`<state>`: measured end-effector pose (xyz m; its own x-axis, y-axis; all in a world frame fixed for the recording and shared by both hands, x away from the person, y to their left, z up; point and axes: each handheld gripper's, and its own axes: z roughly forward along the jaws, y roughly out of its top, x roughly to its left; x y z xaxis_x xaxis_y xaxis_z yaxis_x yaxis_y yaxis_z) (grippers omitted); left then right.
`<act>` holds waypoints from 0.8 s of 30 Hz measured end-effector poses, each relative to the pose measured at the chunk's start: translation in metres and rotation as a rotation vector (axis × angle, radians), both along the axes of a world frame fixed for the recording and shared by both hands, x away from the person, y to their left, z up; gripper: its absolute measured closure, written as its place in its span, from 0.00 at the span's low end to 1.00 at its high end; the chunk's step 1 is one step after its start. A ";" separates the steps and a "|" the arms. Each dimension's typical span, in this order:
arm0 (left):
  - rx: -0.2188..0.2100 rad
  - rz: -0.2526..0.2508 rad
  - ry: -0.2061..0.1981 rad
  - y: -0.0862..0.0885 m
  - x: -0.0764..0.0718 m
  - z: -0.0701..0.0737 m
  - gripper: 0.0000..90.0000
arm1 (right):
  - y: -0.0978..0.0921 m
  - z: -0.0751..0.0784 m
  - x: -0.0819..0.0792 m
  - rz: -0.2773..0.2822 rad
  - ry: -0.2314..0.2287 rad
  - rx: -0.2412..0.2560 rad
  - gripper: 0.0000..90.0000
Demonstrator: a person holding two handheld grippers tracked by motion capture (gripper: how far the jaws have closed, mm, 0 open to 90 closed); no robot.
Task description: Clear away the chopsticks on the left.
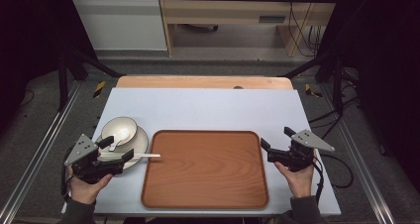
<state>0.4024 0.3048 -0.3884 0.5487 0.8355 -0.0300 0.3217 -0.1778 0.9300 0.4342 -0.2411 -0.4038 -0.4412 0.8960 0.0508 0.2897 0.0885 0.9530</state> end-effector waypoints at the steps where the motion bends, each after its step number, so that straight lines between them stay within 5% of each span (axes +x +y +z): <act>1: 0.005 -0.003 0.001 0.002 -0.002 0.000 0.16 | 0.000 -0.001 0.000 -0.001 0.003 0.002 0.10; 13: 0.072 -0.066 0.064 0.025 -0.017 -0.018 0.16 | 0.008 -0.002 0.000 0.006 0.024 -0.025 0.10; 24: 0.143 -0.087 0.135 0.033 -0.010 -0.036 0.19 | 0.007 -0.006 0.002 0.010 0.045 -0.026 0.10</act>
